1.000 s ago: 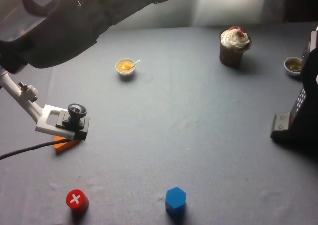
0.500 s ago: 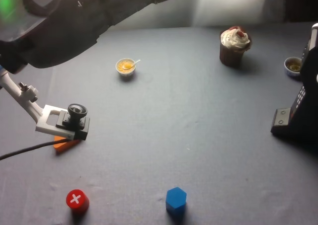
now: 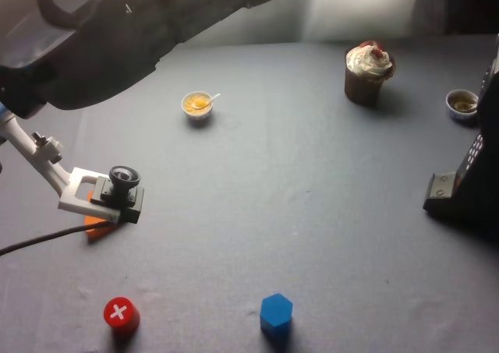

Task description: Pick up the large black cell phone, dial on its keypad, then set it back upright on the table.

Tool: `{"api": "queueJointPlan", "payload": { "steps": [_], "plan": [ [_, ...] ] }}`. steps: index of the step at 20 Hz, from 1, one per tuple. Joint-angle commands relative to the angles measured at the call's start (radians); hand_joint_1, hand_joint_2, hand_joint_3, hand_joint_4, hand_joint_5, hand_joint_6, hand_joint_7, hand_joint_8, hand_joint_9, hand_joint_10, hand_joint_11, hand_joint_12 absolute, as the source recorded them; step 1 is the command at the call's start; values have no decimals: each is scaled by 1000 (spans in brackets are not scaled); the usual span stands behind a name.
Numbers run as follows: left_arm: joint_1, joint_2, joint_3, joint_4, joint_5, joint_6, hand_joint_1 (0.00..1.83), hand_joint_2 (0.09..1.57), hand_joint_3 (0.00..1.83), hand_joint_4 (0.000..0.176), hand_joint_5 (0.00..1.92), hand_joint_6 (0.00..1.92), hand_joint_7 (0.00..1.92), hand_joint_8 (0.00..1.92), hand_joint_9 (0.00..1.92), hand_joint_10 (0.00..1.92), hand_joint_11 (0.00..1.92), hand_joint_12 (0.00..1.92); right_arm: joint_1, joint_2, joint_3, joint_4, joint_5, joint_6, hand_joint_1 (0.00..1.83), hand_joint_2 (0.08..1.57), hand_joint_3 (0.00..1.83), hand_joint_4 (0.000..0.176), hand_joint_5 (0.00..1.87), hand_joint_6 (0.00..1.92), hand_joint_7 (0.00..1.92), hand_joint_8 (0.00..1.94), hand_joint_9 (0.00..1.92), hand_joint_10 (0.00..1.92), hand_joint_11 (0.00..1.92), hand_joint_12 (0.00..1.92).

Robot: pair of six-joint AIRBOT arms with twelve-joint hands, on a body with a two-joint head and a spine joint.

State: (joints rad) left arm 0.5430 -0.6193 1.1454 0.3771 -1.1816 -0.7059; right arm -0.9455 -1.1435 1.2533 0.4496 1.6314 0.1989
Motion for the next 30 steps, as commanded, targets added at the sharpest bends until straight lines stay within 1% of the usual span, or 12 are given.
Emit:
{"api": "queueJointPlan", "payload": {
  "steps": [1,3,4,6,9,10,12,15,19,24,27,30],
  "plan": [
    [-18,3,-8,-49,-108,-10,0,1166,1,5,143,5,145,6,145,4,0,228,0,11,7,-2,133,13,726,1029,0,0,365,0,400,0,351,0,9,968],
    [-18,3,-8,-49,-108,-10,0,1165,0,6,162,5,163,5,176,8,0,278,1,11,8,-5,133,13,670,995,0,0,282,1,305,2,236,1,0,765],
    [-18,3,-8,-50,-109,-10,0,1164,0,7,174,6,174,5,187,7,0,309,1,11,9,-7,133,13,614,996,0,11,213,0,250,2,184,0,0,631],
    [-18,3,-8,-50,-109,-10,0,1160,0,8,151,2,168,1,162,4,0,212,2,11,11,-10,133,13,554,961,0,32,183,0,206,0,147,0,0,521],
    [-18,2,-8,-50,-109,-10,0,1158,0,8,151,3,181,5,175,6,0,235,3,15,14,-15,133,13,247,896,0,82,12,0,54,0,32,0,0,210],
    [-18,2,-8,-50,-109,-10,0,1160,0,7,157,5,180,4,176,6,0,236,3,16,14,-15,133,13,169,891,0,91,2,0,10,0,6,0,0,67],
    [-18,2,-8,-50,-109,-10,0,1161,0,5,161,4,191,5,183,5,0,264,2,24,9,-16,133,9,104,853,0,105,0,0,0,0,0,0,0,2],
    [-17,1,-7,-50,-109,-10,0,1160,0,6,164,6,194,4,183,4,0,297,0,53,-22,-18,133,5,53,833,0,105,0,0,0,0,0,0,0,0],
    [-17,-1,-7,-50,-108,-10,0,1155,0,10,152,1,184,1,158,0,0,237,-23,141,-98,-21,133,-12,27,838,0,97,0,0,0,0,0,0,0,0],
    [-9,-1,-26,-50,-108,-9,0,1161,1,9,190,4,226,4,210,7,0,394,-78,282,-226,-20,133,-21,2,870,5,96,0,0,0,0,0,0,0,0],
    [-9,0,-25,-59,-107,-9,0,1165,1,6,138,0,168,2,163,1,0,265,-135,366,-297,-21,133,-18,0,882,9,89,0,0,0,0,0,0,0,0],
    [-9,-1,-22,-81,-100,-9,0,1169,0,0,175,5,197,4,186,4,0,335,-255,465,-395,-21,133,-11,0,892,11,86,0,0,0,0,0,0,0,0]
  ]
}}
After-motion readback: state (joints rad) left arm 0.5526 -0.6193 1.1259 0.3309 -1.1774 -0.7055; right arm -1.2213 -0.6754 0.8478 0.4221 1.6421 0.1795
